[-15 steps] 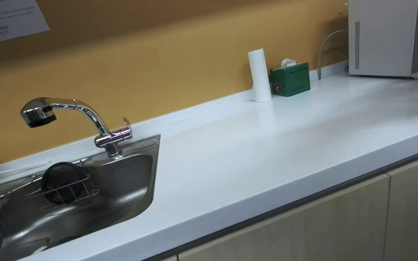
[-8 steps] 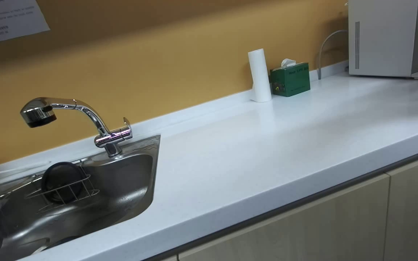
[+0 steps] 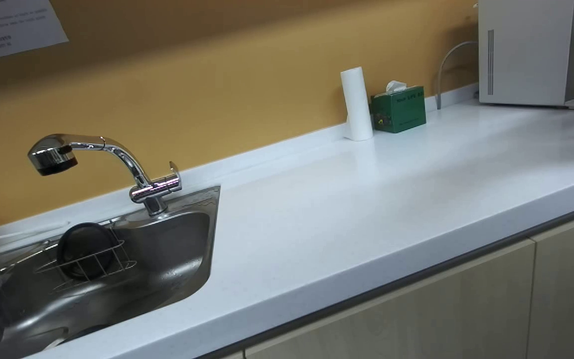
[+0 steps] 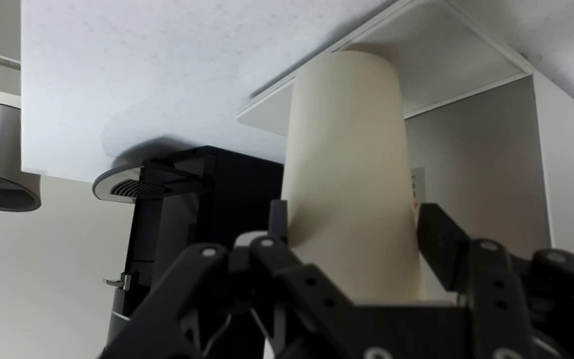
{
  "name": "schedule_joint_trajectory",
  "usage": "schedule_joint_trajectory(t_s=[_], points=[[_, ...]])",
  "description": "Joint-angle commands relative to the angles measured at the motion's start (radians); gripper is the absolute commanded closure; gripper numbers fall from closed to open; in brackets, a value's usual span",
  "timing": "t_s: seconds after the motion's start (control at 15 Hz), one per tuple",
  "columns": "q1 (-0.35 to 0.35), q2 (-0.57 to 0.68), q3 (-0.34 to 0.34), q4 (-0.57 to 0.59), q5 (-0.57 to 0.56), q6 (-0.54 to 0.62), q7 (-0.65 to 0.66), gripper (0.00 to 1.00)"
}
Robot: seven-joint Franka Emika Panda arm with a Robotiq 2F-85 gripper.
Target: Put the white cup on the coffee maker
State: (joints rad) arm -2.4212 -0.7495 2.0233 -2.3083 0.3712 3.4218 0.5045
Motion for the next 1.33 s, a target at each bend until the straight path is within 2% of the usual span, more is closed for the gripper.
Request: schedule_joint_trajectory(t_s=[0.0,1.07,1.13,1.2,1.27], points=[[-0.018,-0.022,0.013,0.034,0.009,-0.007,0.018,0.58],[-0.115,-0.075,0.068,0.144,0.034,-0.007,0.031,0.58],[-0.119,-0.078,0.070,0.150,0.035,-0.014,0.030,0.42],[-0.123,-0.081,0.072,0.155,0.036,-0.018,0.029,0.08],[-0.126,-0.081,0.074,0.159,0.034,-0.020,0.026,0.09]])
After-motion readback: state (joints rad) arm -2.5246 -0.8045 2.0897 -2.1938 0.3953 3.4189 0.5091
